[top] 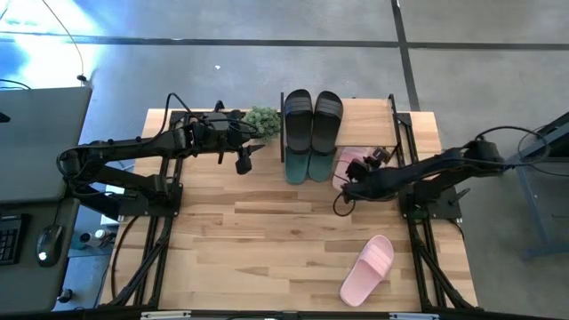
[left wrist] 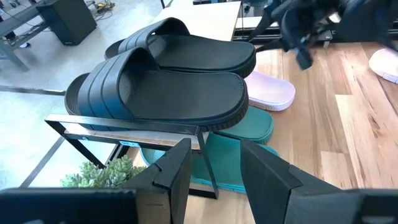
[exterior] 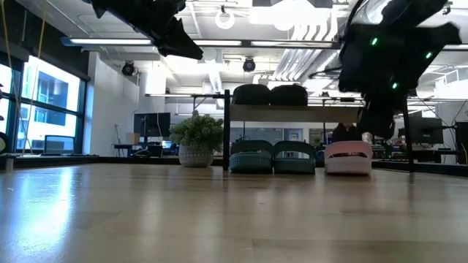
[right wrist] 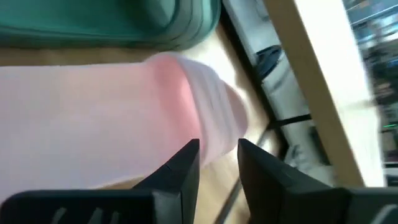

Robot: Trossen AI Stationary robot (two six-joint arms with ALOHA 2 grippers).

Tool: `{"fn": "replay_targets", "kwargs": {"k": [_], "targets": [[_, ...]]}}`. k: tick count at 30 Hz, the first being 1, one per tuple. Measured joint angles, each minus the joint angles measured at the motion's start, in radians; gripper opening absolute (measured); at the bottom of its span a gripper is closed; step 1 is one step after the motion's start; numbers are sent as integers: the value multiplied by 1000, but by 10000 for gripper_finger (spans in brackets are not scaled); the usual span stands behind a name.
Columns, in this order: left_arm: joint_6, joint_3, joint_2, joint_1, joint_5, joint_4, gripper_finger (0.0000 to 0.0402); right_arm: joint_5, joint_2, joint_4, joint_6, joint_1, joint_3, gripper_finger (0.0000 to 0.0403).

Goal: Pick and place slides into the shelf
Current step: Put the left pink slide under the shelf

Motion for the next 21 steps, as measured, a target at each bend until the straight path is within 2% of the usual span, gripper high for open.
{"fn": "replay_targets", "kwargs": {"k": [7,12,16,21], "targets": [[0,0,0,0,0,0,122,-222,-198,-76,148,40,0,66],[0,0,0,0,0,0,122,-371,-333,-102,263,48,0,12],[0,0,0,0,0,0,122,-405,-392,-141,372,48,0,7],[0,0,0,0,0,0,122,-425,-393,-197,471,47,0,1]]}}
